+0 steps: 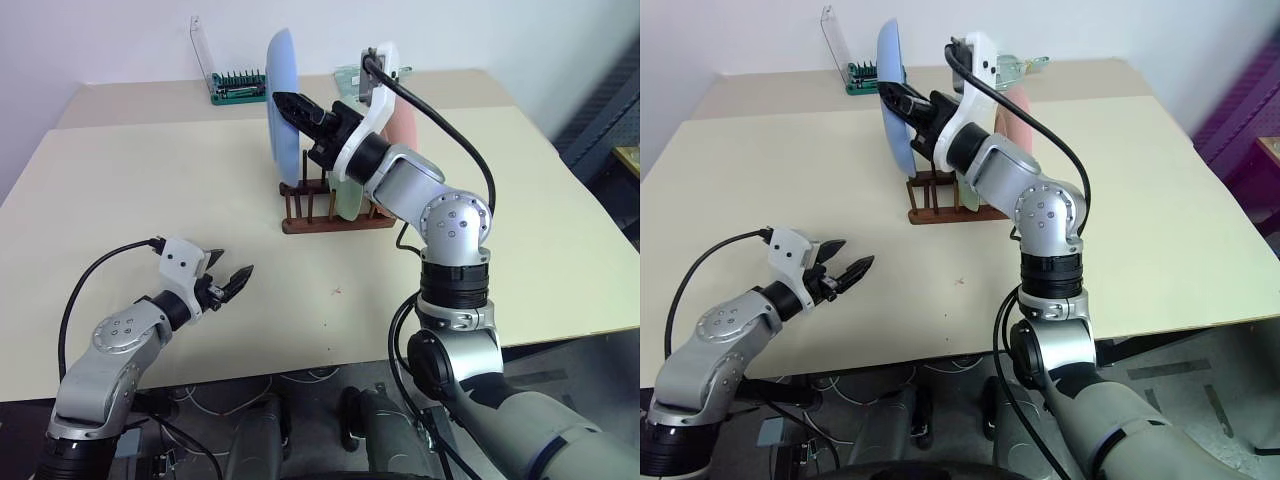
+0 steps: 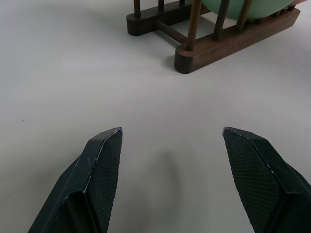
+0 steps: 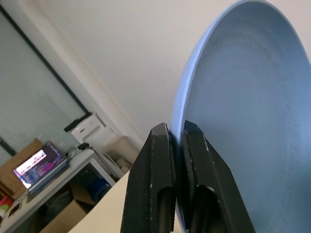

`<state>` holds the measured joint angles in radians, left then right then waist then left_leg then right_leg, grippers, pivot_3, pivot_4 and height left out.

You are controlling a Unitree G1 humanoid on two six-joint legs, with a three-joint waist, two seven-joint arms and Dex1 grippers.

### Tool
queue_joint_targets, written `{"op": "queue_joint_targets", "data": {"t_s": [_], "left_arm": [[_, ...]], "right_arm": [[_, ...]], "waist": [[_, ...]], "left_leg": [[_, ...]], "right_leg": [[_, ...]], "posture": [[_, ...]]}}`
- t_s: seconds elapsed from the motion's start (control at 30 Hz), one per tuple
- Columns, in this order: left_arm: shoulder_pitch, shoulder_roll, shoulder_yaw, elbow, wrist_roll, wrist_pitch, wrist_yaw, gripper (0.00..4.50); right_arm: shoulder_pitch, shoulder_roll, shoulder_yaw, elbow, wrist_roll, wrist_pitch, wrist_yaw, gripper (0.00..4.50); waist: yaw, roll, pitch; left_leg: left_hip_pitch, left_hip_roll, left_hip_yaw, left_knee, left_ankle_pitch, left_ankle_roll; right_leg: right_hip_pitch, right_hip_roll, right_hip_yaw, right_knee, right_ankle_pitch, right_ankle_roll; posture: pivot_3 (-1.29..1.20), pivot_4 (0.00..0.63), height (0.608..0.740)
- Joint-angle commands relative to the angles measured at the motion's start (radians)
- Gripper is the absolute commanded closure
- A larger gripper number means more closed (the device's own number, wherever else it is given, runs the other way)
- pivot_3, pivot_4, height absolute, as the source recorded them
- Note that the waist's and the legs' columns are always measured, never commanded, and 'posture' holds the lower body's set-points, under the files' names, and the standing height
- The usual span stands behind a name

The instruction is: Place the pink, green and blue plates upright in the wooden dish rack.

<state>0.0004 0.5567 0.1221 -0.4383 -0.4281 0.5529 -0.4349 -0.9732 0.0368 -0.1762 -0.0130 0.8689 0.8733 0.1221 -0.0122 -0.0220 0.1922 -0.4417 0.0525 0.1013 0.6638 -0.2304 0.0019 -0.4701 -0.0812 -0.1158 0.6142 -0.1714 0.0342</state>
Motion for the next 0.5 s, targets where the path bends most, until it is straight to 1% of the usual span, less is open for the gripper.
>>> {"op": "queue_joint_targets", "data": {"t_s": [0.03, 0.3, 0.5], "left_arm": [[-0.006, -0.007, 0.007, -0.026, 0.007, -0.022, -0.01, 1.14], [-0.01, -0.021, 0.001, -0.016, 0.024, -0.029, -0.023, 1.14], [-0.006, -0.028, 0.005, -0.021, 0.028, -0.028, -0.032, 1.14]], "right_arm": [[-0.039, 0.002, -0.03, -0.047, 0.037, -0.008, -0.02, 4.5], [-0.02, 0.018, -0.044, -0.052, 0.075, 0.007, -0.077, 4.5], [-0.006, 0.03, -0.055, 0.016, 0.054, 0.009, -0.151, 4.5]], "waist": [[-0.001, 0.0, 0.0], [-0.001, 0.0, 0.0], [-0.001, 0.0, 0.0]], "left_leg": [[0.0, 0.0, 0.0, 0.0, 0.0, 0.0], [-0.001, 0.0, 0.0, 0.0, 0.0, 0.0], [-0.001, 0.0, 0.0, 0.0, 0.0, 0.0]], "right_leg": [[0.0, 0.0, 0.0, 0.0, 0.0, 0.0], [-0.001, 0.0, 0.0, 0.0, 0.0, 0.0], [-0.001, 0.0, 0.0, 0.0, 0.0, 0.0]], "posture": [[0.0, 0.15, 0.73], [0.0, 0.15, 0.73], [0.0, 0.15, 0.73]]}}
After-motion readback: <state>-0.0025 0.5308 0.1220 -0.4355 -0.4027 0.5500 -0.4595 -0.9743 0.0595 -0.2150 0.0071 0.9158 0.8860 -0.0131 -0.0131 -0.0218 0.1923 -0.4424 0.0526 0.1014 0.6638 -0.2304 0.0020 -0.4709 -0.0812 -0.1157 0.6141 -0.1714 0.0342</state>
